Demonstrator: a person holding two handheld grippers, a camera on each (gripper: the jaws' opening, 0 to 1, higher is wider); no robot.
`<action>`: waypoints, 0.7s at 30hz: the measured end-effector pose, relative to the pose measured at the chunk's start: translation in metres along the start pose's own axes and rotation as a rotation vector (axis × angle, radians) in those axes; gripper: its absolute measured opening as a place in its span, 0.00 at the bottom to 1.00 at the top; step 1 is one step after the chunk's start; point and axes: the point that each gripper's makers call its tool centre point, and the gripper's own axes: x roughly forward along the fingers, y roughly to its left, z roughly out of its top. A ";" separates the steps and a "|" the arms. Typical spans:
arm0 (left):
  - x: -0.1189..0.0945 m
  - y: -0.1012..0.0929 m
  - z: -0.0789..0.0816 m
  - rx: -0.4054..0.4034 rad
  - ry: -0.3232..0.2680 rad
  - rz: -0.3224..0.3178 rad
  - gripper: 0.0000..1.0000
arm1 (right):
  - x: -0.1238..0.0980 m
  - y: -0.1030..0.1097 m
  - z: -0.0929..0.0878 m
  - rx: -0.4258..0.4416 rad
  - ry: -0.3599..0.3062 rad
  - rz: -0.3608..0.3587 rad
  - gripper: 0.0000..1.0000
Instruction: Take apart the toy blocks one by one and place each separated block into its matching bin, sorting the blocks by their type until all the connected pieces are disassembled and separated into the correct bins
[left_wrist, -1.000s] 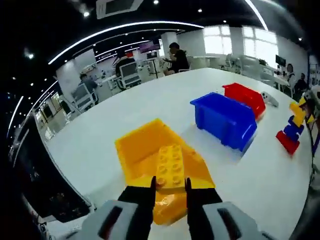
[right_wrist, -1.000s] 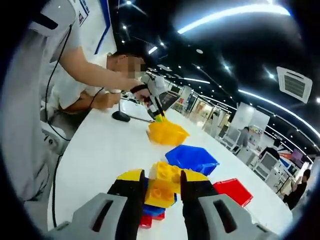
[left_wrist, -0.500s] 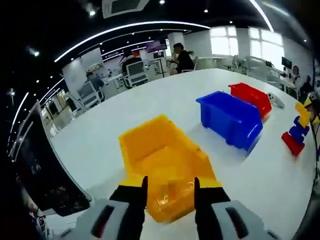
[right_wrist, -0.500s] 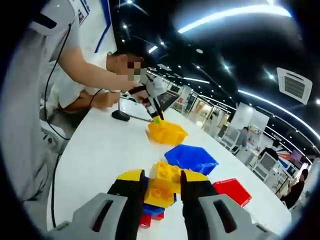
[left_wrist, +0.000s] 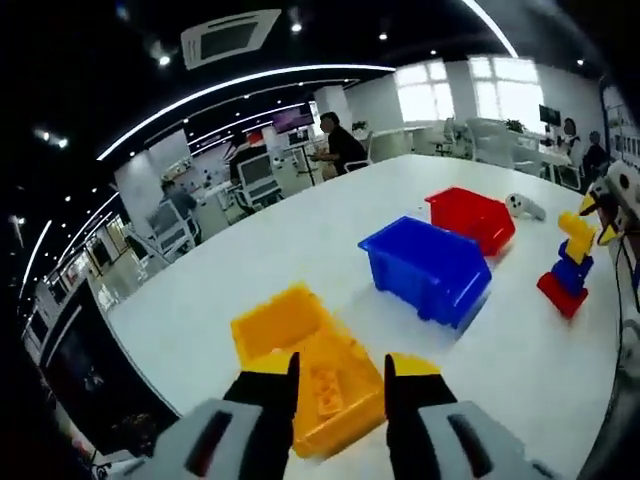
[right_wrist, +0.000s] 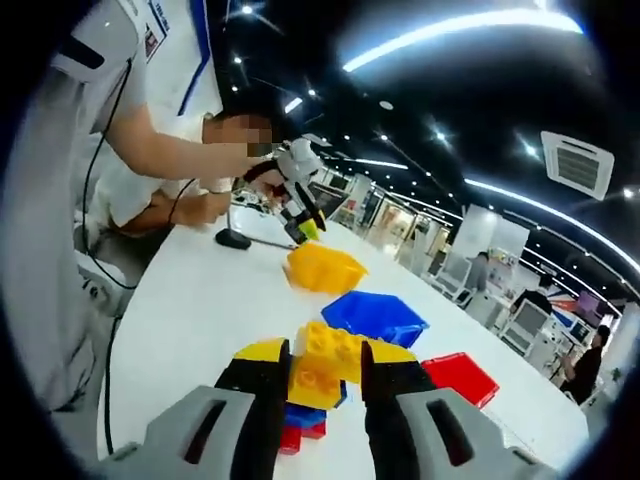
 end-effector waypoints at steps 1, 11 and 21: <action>0.000 0.000 0.002 0.000 -0.003 -0.001 0.35 | -0.001 0.000 0.000 0.001 0.000 -0.004 0.30; 0.002 -0.044 0.039 0.105 -0.093 -0.111 0.35 | -0.019 -0.010 -0.018 0.256 -0.083 -0.069 0.31; -0.005 -0.153 0.099 0.231 -0.198 -0.431 0.37 | -0.010 -0.002 -0.029 0.370 -0.149 -0.036 0.32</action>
